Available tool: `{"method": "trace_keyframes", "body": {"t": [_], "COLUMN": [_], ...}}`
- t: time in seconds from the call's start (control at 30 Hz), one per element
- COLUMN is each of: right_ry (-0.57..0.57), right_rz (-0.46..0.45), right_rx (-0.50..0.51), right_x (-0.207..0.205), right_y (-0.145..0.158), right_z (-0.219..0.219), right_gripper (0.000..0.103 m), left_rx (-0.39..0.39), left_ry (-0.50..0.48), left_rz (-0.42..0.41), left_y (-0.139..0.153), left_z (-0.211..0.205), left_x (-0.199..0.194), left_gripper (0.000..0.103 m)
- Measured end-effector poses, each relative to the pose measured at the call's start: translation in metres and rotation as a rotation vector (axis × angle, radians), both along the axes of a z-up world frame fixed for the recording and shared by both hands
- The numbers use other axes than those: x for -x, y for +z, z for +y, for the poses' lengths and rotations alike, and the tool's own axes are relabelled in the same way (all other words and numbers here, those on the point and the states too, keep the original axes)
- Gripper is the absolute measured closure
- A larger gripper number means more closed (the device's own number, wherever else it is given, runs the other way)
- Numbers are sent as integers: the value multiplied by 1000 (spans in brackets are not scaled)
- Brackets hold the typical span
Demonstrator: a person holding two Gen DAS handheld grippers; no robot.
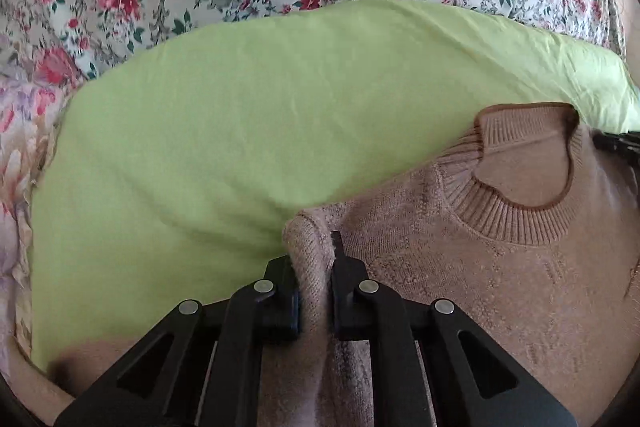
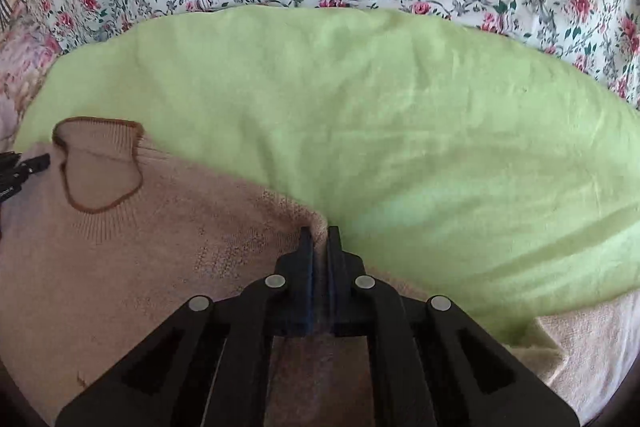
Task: Fold small clothes
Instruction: 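Grasp the brown cuff of the sweater sleeve with the right tool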
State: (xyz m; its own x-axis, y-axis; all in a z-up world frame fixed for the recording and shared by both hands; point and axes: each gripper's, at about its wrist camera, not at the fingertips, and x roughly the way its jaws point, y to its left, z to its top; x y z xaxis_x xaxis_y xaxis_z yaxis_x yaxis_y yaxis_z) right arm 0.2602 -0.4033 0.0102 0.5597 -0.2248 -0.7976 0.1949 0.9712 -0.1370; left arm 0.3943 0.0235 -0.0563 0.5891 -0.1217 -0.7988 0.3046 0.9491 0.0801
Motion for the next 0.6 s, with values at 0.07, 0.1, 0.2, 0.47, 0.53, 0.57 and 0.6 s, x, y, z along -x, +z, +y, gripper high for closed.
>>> {"method": "trace_keyframes", "body": {"t": [0.07,0.1,0.2,0.47,0.53,0.57,0.6], "right_ry": [-2,-11,-34,-226,-318,-377,-429], "right_rz": [2,-3,-70,-138,-132,-136,-148], "right_rx": [-25,-48,-79,-82,-87,-102,-116], "right_x": [-2,1,27,178,212,233,253], "right_y": [4,10,37,69,66,65,68], "right_z": [3,2,-2,-61,-85,-103,-118], "right_gripper": [89,80,52,46,46,46,46], "left_rx": [-11,6,33,97,124,136,147], "left_ry": [10,19,94,74,61,58,57], "left_rz": [9,22,17,-10,4,14,23], "left_y": [3,8,31,68,70,69,66], "left_z": [-2,2,13,9,-6,-16,-17], "left_x": [-1,0,9,91,113,120,123], "left_gripper": [83,80,44,38,34,34,34]}}
